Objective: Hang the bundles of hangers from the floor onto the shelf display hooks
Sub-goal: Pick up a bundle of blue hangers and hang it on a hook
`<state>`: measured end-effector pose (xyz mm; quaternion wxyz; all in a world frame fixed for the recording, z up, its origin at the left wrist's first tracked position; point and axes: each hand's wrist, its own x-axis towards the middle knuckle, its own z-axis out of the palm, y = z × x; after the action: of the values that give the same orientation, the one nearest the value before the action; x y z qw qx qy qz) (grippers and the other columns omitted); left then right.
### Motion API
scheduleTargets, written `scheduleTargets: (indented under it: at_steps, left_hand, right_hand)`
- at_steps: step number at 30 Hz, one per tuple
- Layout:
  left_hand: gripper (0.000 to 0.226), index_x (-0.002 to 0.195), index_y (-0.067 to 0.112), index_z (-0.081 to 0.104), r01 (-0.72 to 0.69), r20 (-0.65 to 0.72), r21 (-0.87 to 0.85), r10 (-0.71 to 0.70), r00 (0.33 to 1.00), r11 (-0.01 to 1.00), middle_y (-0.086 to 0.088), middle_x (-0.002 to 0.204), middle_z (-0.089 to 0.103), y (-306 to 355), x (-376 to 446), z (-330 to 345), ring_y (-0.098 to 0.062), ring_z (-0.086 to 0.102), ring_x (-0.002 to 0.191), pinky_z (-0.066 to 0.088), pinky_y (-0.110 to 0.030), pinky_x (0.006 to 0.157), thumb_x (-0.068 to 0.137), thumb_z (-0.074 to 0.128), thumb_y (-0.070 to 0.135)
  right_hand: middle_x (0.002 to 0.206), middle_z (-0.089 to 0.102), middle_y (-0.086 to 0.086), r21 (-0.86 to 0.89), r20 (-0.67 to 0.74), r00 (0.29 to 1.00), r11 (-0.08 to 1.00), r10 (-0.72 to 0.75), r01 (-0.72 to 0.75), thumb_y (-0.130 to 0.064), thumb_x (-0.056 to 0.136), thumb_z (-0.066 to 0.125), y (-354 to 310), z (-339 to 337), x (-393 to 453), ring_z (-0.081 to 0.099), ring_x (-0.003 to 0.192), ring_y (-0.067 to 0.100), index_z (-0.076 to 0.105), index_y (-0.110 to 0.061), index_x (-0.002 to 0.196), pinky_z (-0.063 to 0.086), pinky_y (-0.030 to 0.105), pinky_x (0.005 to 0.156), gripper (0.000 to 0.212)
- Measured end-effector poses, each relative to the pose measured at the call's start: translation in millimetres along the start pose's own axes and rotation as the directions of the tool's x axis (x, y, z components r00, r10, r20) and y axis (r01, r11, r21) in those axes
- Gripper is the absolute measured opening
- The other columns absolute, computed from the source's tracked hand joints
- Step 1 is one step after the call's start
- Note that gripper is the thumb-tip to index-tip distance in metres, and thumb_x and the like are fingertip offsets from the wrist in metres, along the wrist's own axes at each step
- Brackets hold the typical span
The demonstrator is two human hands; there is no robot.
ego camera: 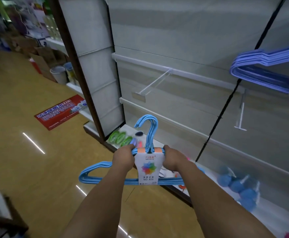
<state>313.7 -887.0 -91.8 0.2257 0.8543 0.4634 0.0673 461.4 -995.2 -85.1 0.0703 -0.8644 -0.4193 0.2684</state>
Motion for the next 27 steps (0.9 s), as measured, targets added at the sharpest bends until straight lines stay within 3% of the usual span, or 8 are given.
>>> scheduleTargets:
  at_steps: [4,8,13,18,27]
  left_hand:
    - [0.032,0.106,0.018,0.062,-0.016,0.000,0.016,0.016,1.000,1.000,-0.008,0.100,0.067,-2,31,-12,-0.028,0.061,0.092,0.040,-0.030,0.066,0.082,0.049,0.001]
    - [0.039,0.109,0.021,0.063,-0.069,0.010,0.017,0.069,0.998,0.997,-0.008,0.103,0.067,-4,66,-32,-0.028,0.060,0.097,0.040,-0.029,0.069,0.082,0.046,-0.002]
    - [0.030,0.099,0.015,0.062,-0.211,0.049,-0.044,0.213,0.976,0.977,-0.012,0.099,0.066,-7,114,-70,-0.032,0.060,0.096,0.048,-0.037,0.077,0.079,0.047,-0.002]
    - [0.028,0.098,0.020,0.064,-0.363,0.065,-0.114,0.372,0.926,0.925,-0.009,0.098,0.068,4,156,-123,-0.028,0.062,0.093,0.042,-0.026,0.067,0.080,0.050,0.004]
    - [0.038,0.128,0.026,0.056,-0.577,0.110,-0.234,0.611,0.784,0.782,-0.004,0.129,0.060,51,186,-178,-0.026,0.053,0.116,0.041,-0.030,0.089,0.093,0.044,0.021]
  right_hand:
    - [0.124,0.054,0.010,0.231,0.006,1.000,0.973,-0.026,0.024,-0.032,0.078,0.066,-24,-11,21,0.056,0.108,0.028,0.036,-0.015,0.132,0.048,0.039,0.091,0.064]
    - [0.127,0.050,0.010,0.215,-0.141,0.990,0.976,0.007,0.024,-0.057,0.079,0.063,-47,-22,42,0.052,0.114,0.027,0.040,-0.019,0.133,0.045,0.037,0.093,0.071]
    - [0.120,0.052,0.008,0.320,-0.292,0.951,0.947,0.099,0.000,-0.053,0.077,0.063,-78,-47,54,0.055,0.104,0.027,0.047,-0.023,0.123,0.044,0.031,0.076,0.058]
    - [0.118,0.055,0.009,0.358,-0.467,0.864,0.934,0.189,-0.011,-0.055,0.081,0.061,-112,-80,57,0.054,0.108,0.027,0.051,-0.020,0.120,0.041,0.032,0.080,0.053]
    - [0.106,0.063,0.003,0.357,-0.648,0.695,0.931,0.310,-0.083,-0.059,0.082,0.058,-129,-143,41,0.058,0.097,0.024,0.056,-0.020,0.110,0.045,0.035,0.075,0.047]
